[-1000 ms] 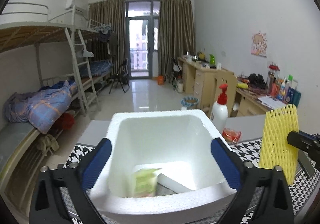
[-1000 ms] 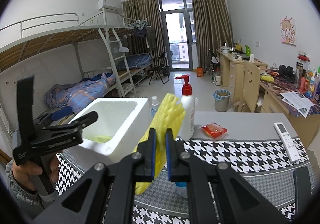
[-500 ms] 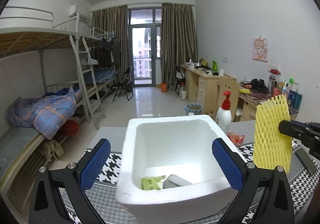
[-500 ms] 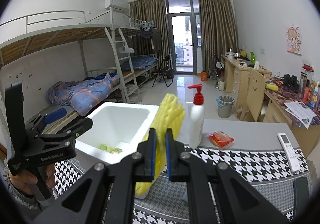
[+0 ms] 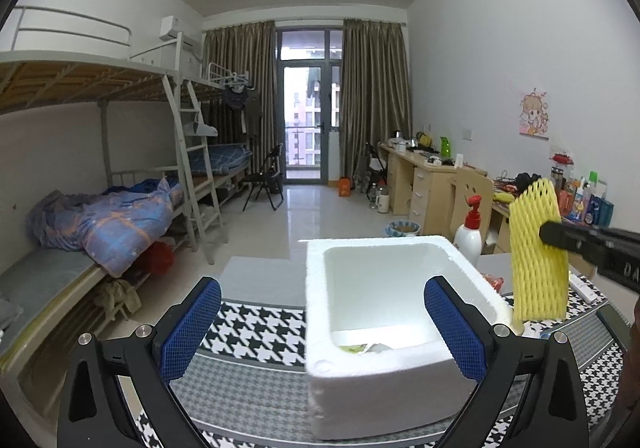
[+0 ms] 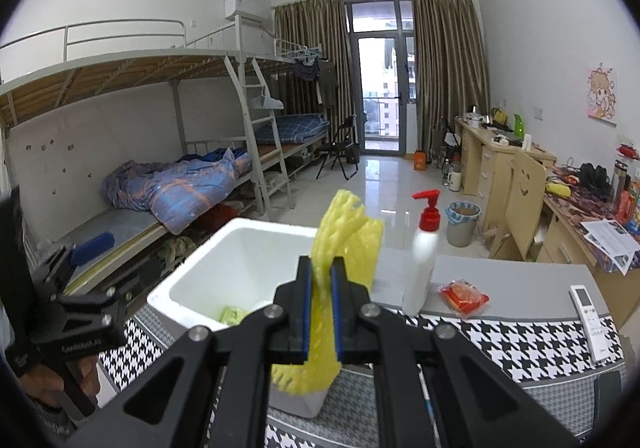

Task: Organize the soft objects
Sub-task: 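Move the right gripper over the box and open it to drop the mesh sleeve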

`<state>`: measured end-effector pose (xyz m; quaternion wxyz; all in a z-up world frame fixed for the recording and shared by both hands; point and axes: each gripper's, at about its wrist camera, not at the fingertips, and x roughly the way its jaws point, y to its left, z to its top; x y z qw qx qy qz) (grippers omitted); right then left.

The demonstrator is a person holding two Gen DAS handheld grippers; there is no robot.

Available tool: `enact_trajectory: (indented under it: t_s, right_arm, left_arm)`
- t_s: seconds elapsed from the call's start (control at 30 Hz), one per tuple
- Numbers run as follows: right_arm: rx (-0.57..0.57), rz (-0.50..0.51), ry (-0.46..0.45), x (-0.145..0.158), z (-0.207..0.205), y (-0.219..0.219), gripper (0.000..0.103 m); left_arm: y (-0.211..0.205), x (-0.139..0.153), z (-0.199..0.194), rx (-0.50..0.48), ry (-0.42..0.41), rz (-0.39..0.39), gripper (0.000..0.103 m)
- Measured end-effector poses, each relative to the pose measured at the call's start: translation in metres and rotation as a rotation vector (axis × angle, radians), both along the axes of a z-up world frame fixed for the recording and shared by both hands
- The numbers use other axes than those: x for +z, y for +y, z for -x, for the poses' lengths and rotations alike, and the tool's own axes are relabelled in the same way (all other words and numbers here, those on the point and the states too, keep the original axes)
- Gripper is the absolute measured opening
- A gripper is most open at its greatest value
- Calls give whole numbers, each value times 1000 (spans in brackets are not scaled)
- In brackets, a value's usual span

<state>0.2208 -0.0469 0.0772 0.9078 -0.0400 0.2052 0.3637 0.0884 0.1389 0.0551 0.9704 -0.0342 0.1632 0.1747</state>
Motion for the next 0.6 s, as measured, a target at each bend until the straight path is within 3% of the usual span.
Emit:
enact_trajectory:
  t_s: [0.6]
  right_arm:
    - [57, 29, 22, 5, 0, 41, 11]
  left_arm:
    - [6, -24, 25, 10, 2, 13, 102]
